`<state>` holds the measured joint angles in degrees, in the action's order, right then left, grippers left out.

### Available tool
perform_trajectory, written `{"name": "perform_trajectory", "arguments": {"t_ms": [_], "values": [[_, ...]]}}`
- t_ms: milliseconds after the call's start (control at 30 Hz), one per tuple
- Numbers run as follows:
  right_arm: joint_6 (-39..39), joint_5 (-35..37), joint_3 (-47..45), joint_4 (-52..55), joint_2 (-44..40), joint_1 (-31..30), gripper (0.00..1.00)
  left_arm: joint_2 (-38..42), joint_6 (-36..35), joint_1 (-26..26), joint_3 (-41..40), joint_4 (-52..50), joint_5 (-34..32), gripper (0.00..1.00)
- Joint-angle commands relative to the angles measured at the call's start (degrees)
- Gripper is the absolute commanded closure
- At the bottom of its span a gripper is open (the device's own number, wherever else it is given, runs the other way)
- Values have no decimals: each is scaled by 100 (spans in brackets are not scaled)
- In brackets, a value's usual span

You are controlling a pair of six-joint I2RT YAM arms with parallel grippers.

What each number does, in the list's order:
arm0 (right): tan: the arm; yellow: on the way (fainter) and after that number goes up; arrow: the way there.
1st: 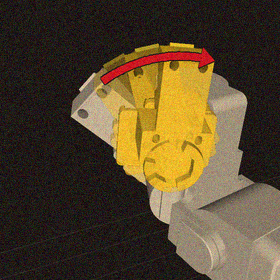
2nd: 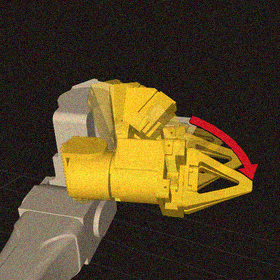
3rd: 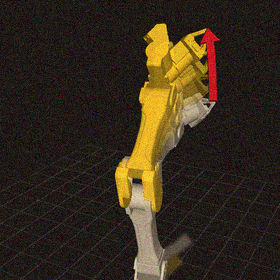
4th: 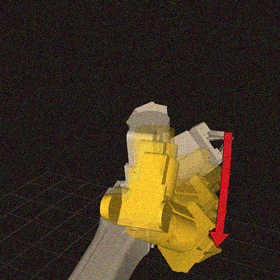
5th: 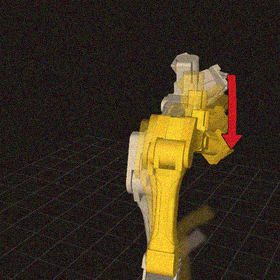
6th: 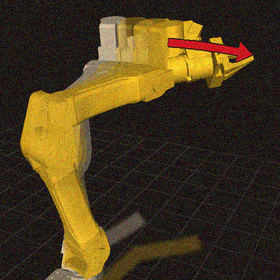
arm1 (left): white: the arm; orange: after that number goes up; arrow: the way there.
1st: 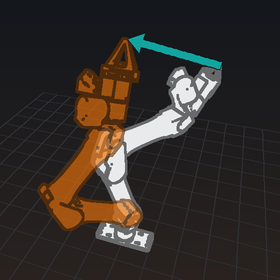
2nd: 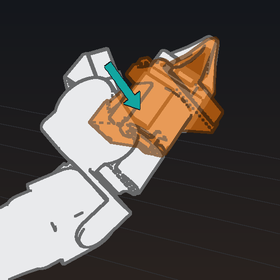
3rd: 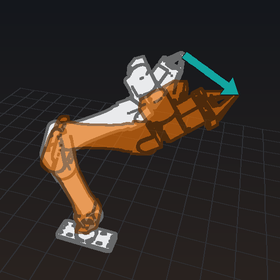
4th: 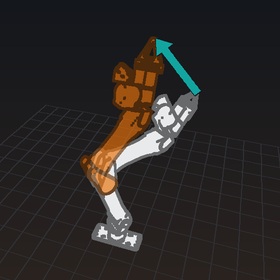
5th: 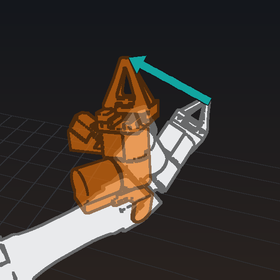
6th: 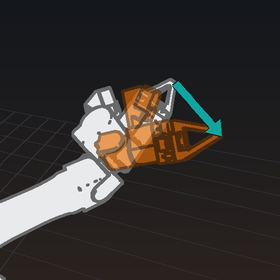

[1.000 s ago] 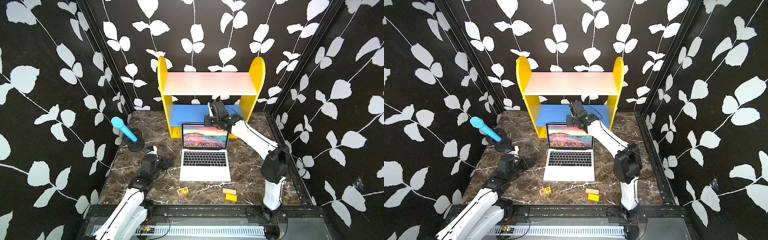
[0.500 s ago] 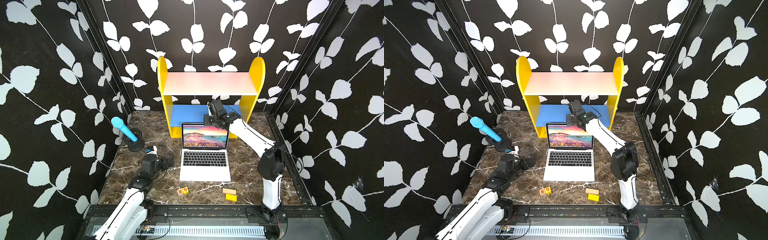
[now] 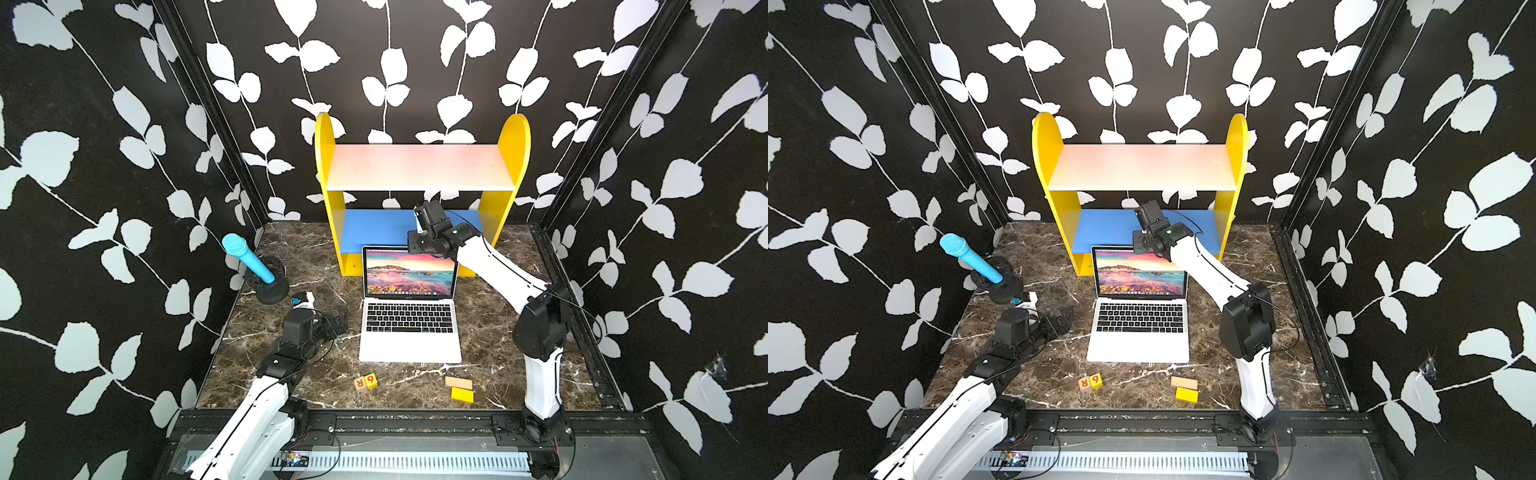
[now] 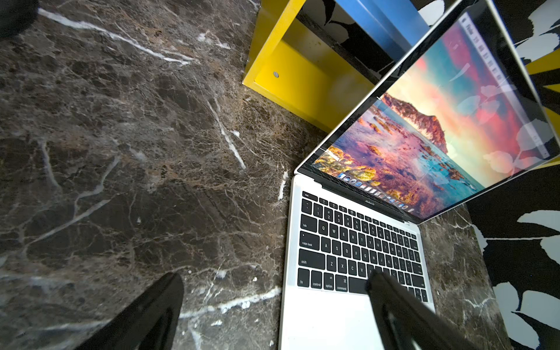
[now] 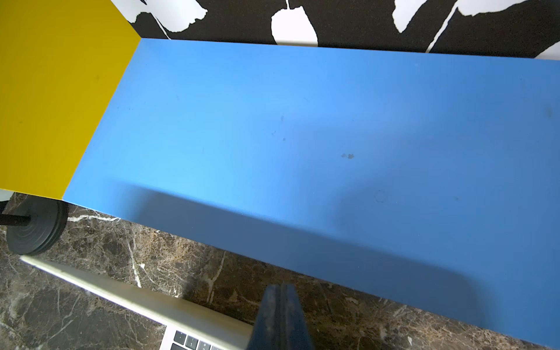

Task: Close the laptop lid and set it aside
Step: Close the lid of the laptop.

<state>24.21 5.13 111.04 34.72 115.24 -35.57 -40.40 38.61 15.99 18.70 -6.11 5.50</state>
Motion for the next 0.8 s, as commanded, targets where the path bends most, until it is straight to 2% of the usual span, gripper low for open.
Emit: {"name": "perform_trajectory", "arguments": {"t_ms": [0,767], "values": [[-69,-108,128,91,84,-20,100,74,-28,18,-59,-48,-30,2],[-92,-821,-434,141,-366,-20,100,124,-20,18,-68,-61,-83,2]]}}
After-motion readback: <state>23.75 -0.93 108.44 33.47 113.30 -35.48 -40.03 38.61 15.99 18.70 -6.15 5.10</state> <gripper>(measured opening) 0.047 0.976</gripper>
